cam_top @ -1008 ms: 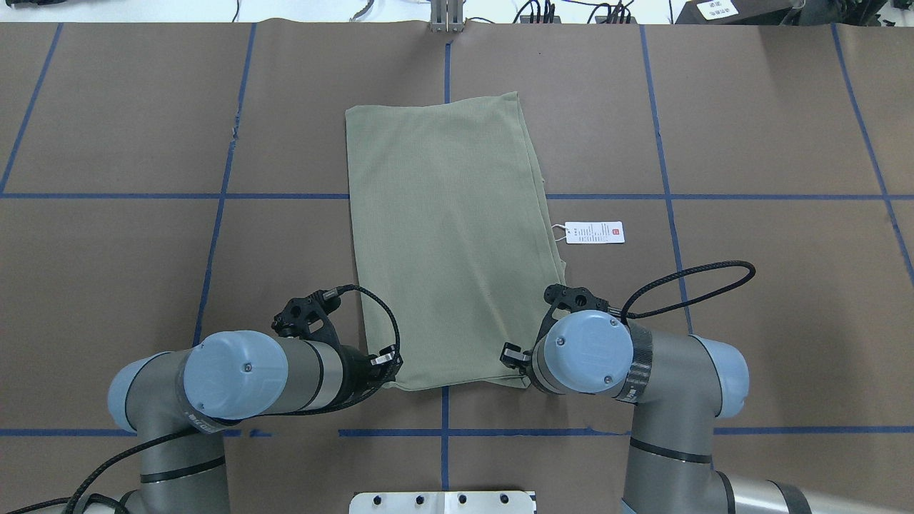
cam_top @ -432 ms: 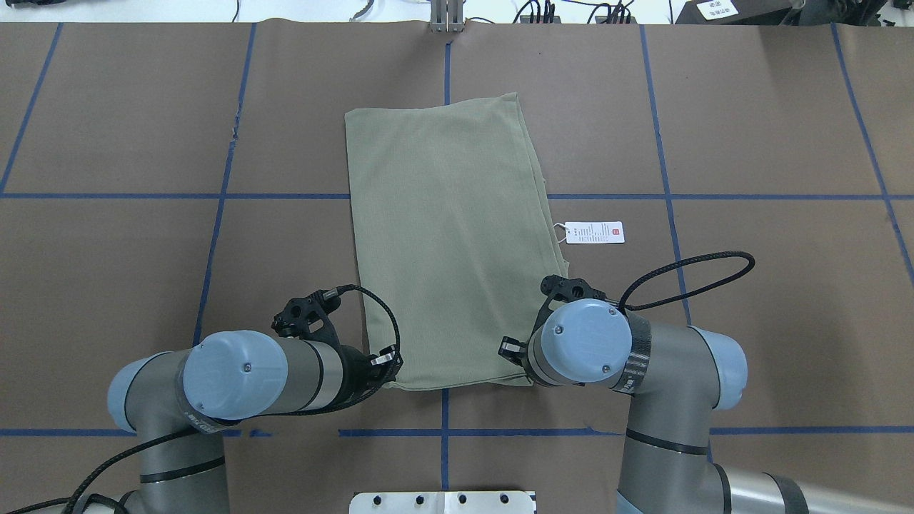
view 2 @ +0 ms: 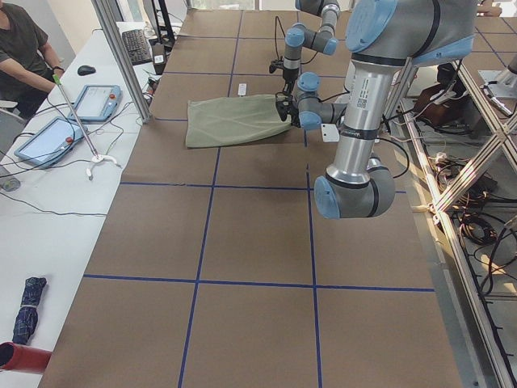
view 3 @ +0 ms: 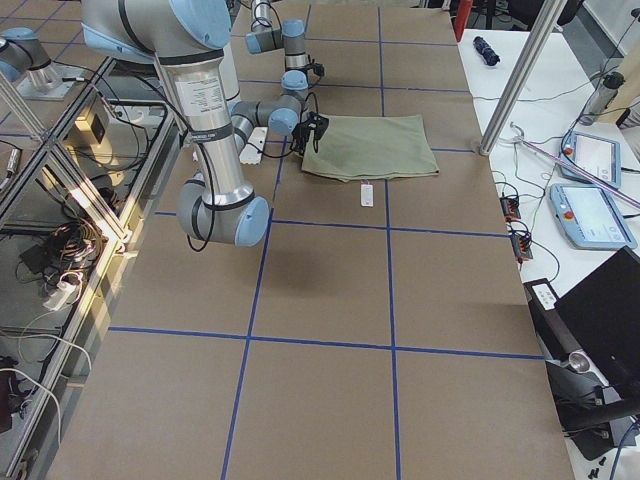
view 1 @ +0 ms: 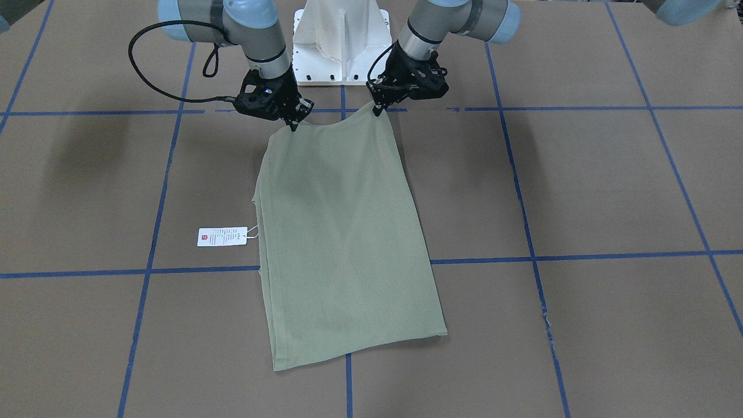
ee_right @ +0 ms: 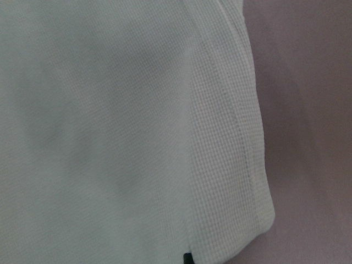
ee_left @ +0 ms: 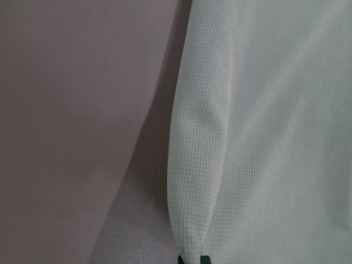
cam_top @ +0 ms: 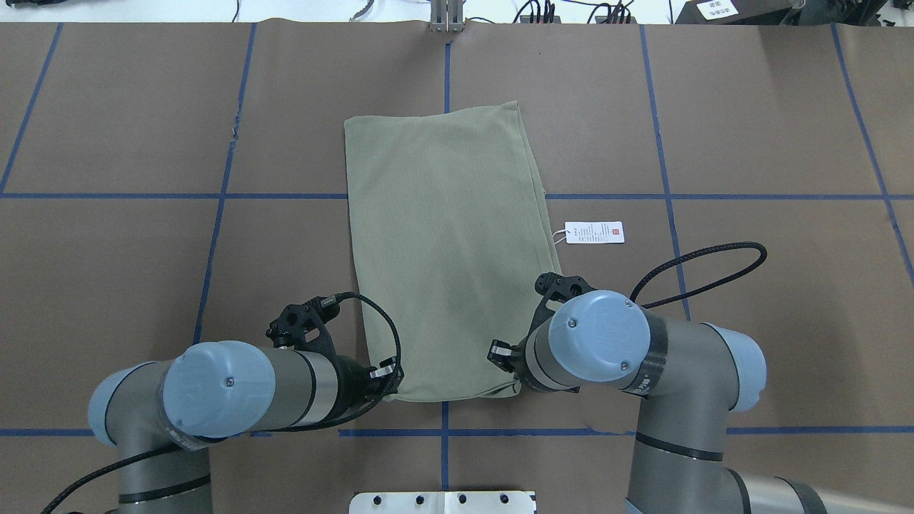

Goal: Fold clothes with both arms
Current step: 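Grasp the near edge of the shirt with both grippers and lift it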

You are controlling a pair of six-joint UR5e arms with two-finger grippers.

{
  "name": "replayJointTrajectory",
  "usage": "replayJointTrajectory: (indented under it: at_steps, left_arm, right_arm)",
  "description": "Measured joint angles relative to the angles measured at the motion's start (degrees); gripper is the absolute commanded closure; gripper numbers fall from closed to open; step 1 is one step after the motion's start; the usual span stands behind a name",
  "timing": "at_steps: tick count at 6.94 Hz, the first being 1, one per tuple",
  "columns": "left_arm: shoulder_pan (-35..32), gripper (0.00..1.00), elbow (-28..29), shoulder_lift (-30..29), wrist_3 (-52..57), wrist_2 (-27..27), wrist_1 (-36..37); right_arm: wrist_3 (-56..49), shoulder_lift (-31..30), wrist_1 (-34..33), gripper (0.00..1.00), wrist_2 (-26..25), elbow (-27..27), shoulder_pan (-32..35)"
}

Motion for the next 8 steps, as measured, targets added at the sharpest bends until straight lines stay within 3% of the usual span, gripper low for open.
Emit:
replayJointTrajectory:
  at_steps: [4,8]
  left_arm:
    - [5.06,1.0,-12.54,0.48,1.37,0.23,15.08]
    - [-0.29,1.0,-13.87,-0.24,4.97,-0.19,18.65]
  right_arm:
    - [0.61,-1.37,-5.23,1.0,9.56,10.38,-0.55]
    - [0.04,1.26,-5.04,1.0,8.69,8.31,5.52]
